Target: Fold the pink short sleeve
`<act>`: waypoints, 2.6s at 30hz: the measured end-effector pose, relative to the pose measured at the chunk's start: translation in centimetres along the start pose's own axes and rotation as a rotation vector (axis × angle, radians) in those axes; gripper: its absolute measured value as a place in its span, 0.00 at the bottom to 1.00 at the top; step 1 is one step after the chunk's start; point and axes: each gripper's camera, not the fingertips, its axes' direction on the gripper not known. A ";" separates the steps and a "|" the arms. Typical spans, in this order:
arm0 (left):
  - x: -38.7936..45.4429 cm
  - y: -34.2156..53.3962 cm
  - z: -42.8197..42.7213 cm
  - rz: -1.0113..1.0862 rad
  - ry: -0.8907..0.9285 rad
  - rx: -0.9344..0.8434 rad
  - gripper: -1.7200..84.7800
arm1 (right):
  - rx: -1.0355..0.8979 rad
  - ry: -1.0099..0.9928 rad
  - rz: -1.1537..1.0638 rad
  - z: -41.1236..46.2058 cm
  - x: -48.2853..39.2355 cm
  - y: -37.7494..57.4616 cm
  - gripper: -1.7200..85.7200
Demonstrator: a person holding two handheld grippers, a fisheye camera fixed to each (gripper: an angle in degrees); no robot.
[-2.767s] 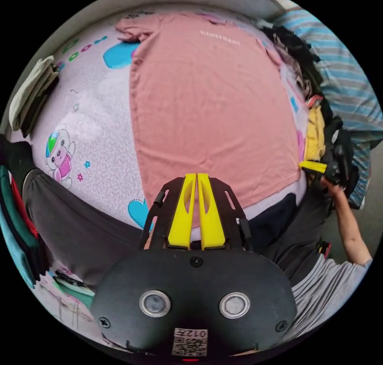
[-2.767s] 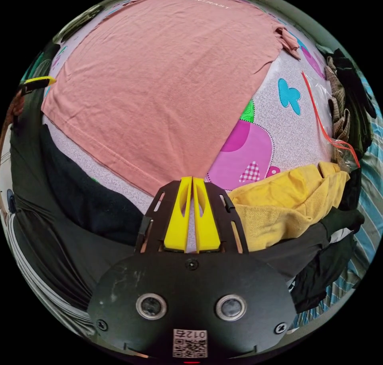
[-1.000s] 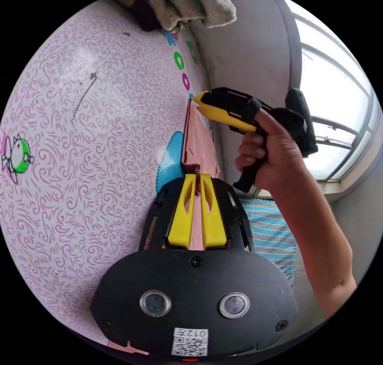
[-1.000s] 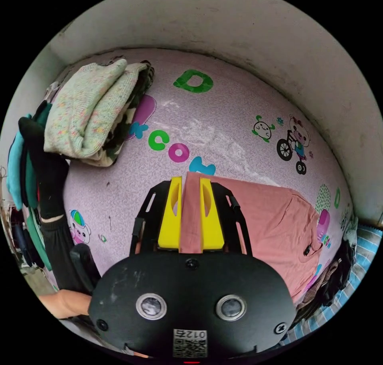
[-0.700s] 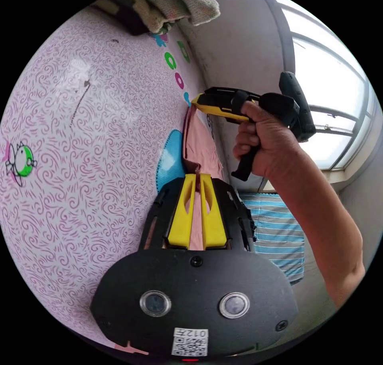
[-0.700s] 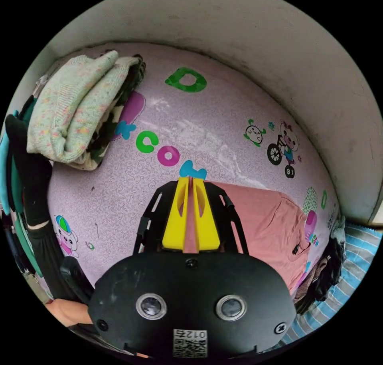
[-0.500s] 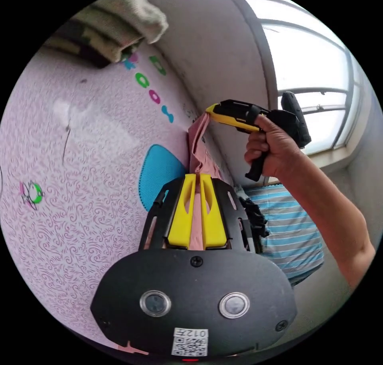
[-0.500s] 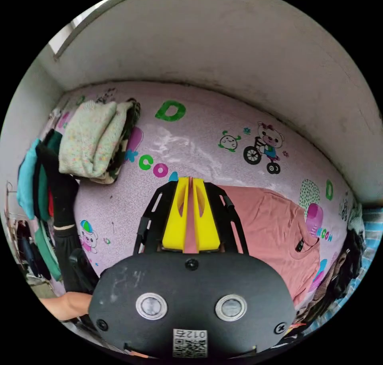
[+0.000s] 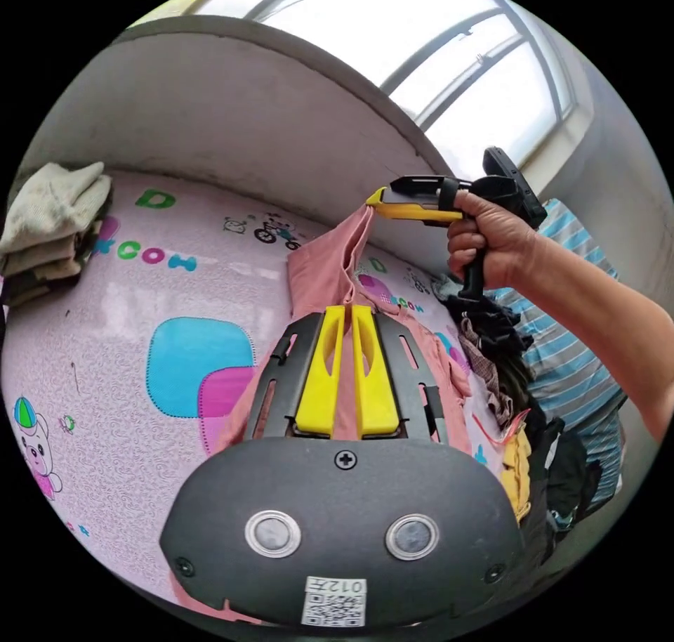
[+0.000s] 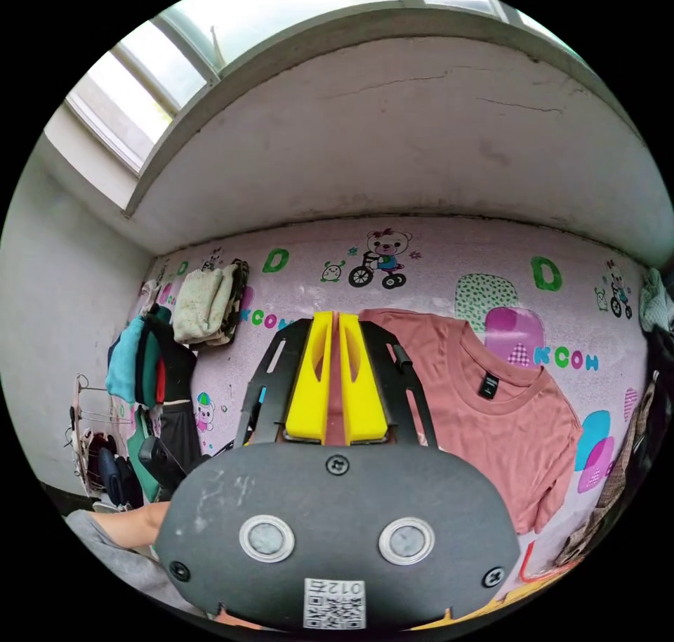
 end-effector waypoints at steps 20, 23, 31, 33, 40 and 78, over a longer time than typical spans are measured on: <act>19.0 9.3 17.2 0.193 -0.169 -0.309 0.03 | 0.046 -0.059 0.238 -8.3 23.9 12.6 0.02; 21.3 10.2 18.2 0.236 -0.171 -0.316 0.04 | 0.041 -0.014 0.336 -8.7 27.0 14.6 0.03; 26.8 12.4 16.2 0.419 0.040 -0.321 0.04 | 0.074 -0.049 0.460 -13.6 30.1 20.8 0.06; 26.9 13.1 13.8 0.446 0.057 -0.335 0.04 | 0.078 -0.109 0.432 -14.5 29.1 22.2 0.05; 22.4 14.6 5.1 0.428 -0.148 -0.461 0.04 | -0.047 -0.327 0.348 -15.2 23.7 29.4 0.03; 13.3 16.5 -1.8 0.304 -0.324 -1.035 0.02 | -0.027 -0.549 0.662 -16.3 27.0 36.0 0.05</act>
